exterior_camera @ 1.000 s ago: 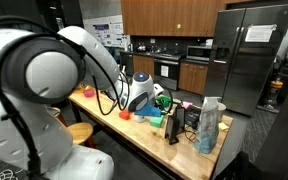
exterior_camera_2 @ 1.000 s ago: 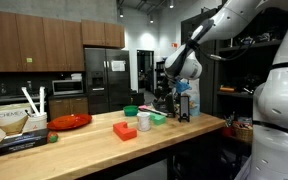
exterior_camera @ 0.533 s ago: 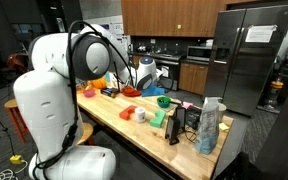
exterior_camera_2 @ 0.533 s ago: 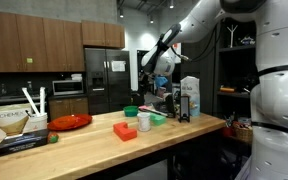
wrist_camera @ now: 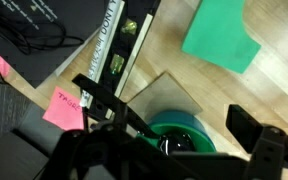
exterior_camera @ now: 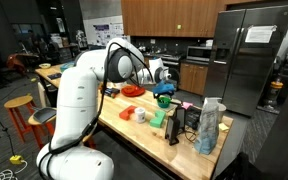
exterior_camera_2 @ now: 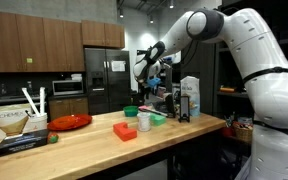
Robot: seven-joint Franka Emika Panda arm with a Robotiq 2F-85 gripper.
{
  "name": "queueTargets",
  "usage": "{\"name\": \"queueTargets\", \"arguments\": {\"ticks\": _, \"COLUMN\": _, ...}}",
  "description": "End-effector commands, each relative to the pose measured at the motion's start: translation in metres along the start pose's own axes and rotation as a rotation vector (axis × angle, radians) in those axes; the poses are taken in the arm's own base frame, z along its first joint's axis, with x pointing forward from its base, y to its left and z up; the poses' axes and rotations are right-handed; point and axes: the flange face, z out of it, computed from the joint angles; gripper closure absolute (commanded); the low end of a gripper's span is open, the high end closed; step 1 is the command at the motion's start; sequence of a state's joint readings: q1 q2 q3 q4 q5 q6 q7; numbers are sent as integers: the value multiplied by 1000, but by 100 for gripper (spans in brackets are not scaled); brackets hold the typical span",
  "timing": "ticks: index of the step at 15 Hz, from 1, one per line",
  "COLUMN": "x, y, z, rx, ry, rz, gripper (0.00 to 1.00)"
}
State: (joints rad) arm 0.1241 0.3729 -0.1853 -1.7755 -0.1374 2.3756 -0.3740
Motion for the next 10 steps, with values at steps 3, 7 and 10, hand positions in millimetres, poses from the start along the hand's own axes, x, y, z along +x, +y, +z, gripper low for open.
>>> {"name": "queueTargets", "arguments": {"ticks": 3, "x": 33, "y": 42, "z": -10, "rx": 68, "ry": -192, "rz": 59, "gripper": 0}}
{"name": "queueTargets", "arguments": {"ticks": 7, "x": 43, "y": 56, "z": -38, "rx": 162, "ry": -196, "rz": 68, "gripper": 0}}
{"name": "queueTargets", "arguments": {"ticks": 10, "x": 41, "y": 52, "z": -36, "rx": 138, "ry": -200, "rz": 75, "gripper": 0}}
